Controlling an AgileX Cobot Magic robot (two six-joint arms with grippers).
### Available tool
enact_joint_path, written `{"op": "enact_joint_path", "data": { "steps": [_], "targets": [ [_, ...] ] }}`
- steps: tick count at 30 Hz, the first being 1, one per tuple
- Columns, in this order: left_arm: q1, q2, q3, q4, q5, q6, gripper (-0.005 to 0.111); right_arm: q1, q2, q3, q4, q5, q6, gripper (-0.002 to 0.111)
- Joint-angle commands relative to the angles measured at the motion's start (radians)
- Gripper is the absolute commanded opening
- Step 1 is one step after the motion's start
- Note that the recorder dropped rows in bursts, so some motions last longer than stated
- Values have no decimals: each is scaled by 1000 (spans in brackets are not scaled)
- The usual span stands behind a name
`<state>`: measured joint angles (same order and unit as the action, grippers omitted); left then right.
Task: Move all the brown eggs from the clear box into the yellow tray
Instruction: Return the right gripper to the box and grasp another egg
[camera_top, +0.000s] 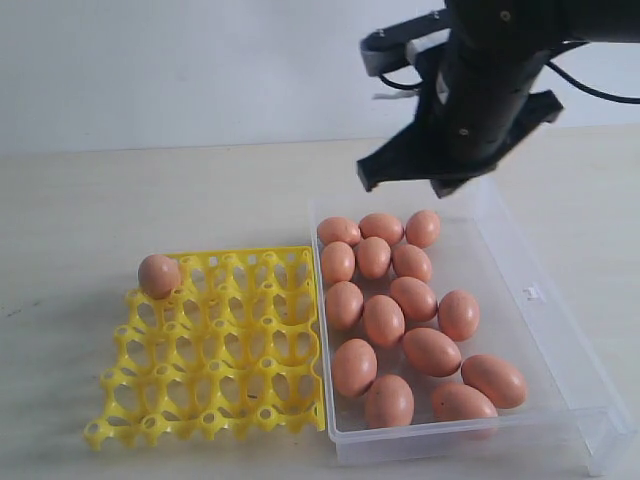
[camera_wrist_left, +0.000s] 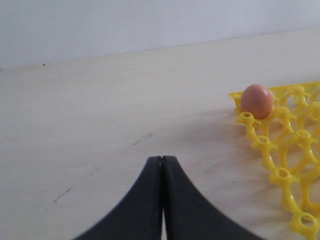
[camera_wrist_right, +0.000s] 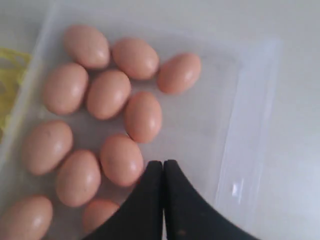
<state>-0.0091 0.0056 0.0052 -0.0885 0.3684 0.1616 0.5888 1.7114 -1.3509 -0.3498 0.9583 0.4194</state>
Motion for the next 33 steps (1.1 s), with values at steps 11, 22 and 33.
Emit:
{"op": "enact_joint_path", "data": {
  "steps": [11,22,33],
  "targets": [
    [-1,-6,-5,-4,-8,-5,0,-171,-4,288,307,-211,102,61],
    [-1,-6,-5,-4,-8,-3,0,-207,116,310,350,-343,223,60],
    [-1,-6,-5,-4,-8,-5,0,-213,179,310,340,-387,262,56]
  ]
}}
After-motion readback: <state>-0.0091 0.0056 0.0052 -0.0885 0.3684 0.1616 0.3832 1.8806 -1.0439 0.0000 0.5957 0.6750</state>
